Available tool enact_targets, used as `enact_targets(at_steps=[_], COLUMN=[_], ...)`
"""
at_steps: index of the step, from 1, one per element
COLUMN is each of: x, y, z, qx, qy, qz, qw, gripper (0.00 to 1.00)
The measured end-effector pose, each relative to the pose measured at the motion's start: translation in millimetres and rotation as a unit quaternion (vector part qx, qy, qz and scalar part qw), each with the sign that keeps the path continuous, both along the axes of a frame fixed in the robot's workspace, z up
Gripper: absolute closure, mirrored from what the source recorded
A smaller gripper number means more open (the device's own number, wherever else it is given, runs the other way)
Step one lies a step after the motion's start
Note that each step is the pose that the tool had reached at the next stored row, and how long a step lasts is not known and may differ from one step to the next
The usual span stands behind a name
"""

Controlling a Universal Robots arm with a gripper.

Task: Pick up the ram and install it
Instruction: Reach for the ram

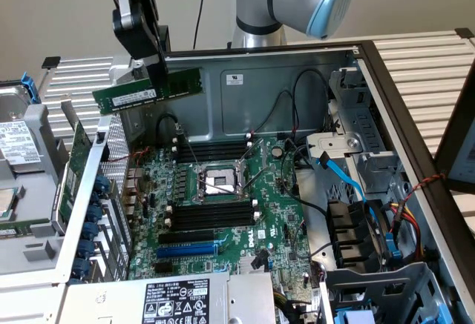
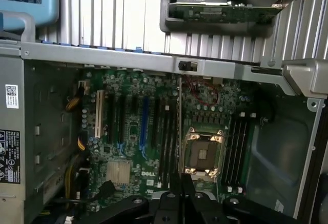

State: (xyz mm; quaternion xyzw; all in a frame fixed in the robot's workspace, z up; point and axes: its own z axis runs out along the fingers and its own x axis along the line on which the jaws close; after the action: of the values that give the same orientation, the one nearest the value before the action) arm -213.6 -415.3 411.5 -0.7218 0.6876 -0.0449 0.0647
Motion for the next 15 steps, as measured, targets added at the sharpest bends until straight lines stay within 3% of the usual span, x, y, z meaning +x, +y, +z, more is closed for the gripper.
enact_targets(at_steps=[13,15], x=[20.0,20.0], y=[1.9,2.0], z=[-10.0,-12.1], qx=[-0.0026,-0.0028], qy=[0.0000,0.0015], qz=[-0.022,-0.031], qw=[0.9997,0.9995], gripper=[0.88,0.88])
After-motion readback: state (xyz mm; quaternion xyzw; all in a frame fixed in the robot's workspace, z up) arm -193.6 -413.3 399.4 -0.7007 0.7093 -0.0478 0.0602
